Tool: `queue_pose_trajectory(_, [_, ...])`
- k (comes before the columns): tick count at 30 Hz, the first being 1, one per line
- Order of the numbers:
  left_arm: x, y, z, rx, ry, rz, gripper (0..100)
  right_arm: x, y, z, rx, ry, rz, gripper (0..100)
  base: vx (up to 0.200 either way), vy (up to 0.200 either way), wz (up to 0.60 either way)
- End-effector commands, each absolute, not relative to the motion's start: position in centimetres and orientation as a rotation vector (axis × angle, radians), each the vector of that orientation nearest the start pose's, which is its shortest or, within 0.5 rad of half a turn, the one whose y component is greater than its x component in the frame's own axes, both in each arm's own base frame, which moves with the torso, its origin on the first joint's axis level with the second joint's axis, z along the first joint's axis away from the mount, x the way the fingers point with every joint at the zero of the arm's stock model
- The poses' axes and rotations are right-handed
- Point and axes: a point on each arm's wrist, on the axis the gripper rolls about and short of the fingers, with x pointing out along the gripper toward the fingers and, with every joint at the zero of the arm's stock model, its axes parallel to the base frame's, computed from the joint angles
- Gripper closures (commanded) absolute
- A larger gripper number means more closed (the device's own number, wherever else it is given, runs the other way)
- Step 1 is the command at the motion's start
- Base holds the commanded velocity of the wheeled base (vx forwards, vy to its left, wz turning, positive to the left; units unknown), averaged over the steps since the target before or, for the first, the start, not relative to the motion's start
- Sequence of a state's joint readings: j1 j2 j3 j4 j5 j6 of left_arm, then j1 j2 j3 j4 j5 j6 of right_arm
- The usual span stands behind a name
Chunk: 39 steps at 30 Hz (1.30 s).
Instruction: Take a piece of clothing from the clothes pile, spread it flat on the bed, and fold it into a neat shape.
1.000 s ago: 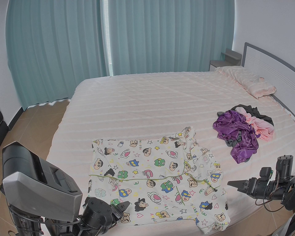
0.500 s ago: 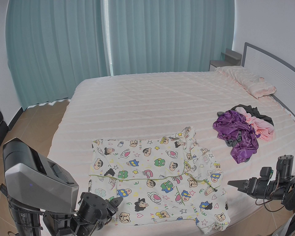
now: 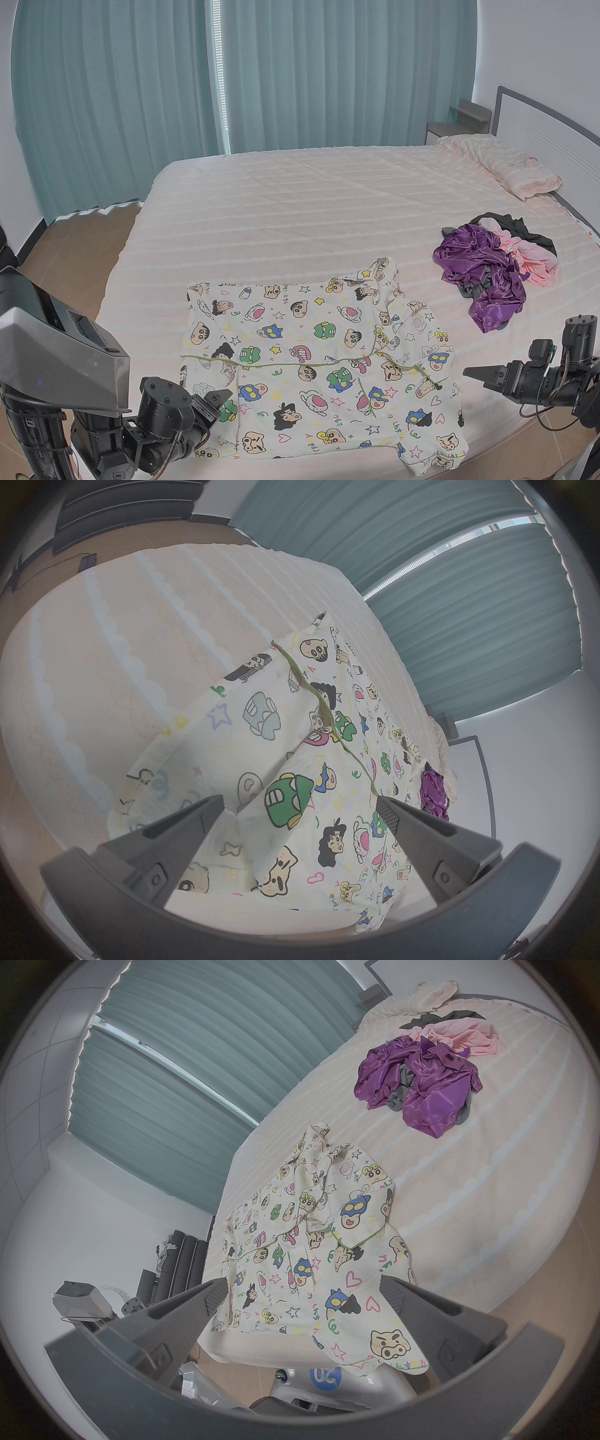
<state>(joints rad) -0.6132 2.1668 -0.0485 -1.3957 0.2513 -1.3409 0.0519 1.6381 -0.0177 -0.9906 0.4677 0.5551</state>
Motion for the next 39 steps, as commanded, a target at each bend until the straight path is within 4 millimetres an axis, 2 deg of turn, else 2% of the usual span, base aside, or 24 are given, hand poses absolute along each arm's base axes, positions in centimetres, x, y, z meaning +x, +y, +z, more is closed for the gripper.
queue_pose_trajectory(1, [18.6,-12.5,-1.4,-0.961,0.769,0.146,0,16.3,1.9,6.1,0.657,0.756,0.317,0,0.000,0.000,0.00])
queue_pose_trajectory(12, [18.7,-13.1,-2.2,-0.928,0.785,0.144,0,16.3,1.9,6.2,0.656,0.751,0.318,0,0.000,0.000,0.00])
queue_pose_trajectory(13, [18.7,-13.1,-2.3,-0.923,0.784,0.142,100,16.3,1.9,6.3,0.656,0.748,0.319,0,0.000,0.000,0.00])
queue_pose_trajectory(36, [17.6,-11.6,-2.5,-0.893,0.816,0.206,100,16.2,1.9,6.6,0.654,0.732,0.323,0,0.000,0.000,0.00])
queue_pose_trajectory(37, [17.5,-11.6,-2.4,-0.887,0.818,0.199,0,16.2,1.9,6.6,0.654,0.732,0.323,0,0.000,0.000,0.00])
queue_pose_trajectory(39, [17.6,-11.6,-2.4,-0.889,0.814,0.197,0,16.2,1.9,6.6,0.654,0.732,0.323,0,0.000,0.000,0.00])
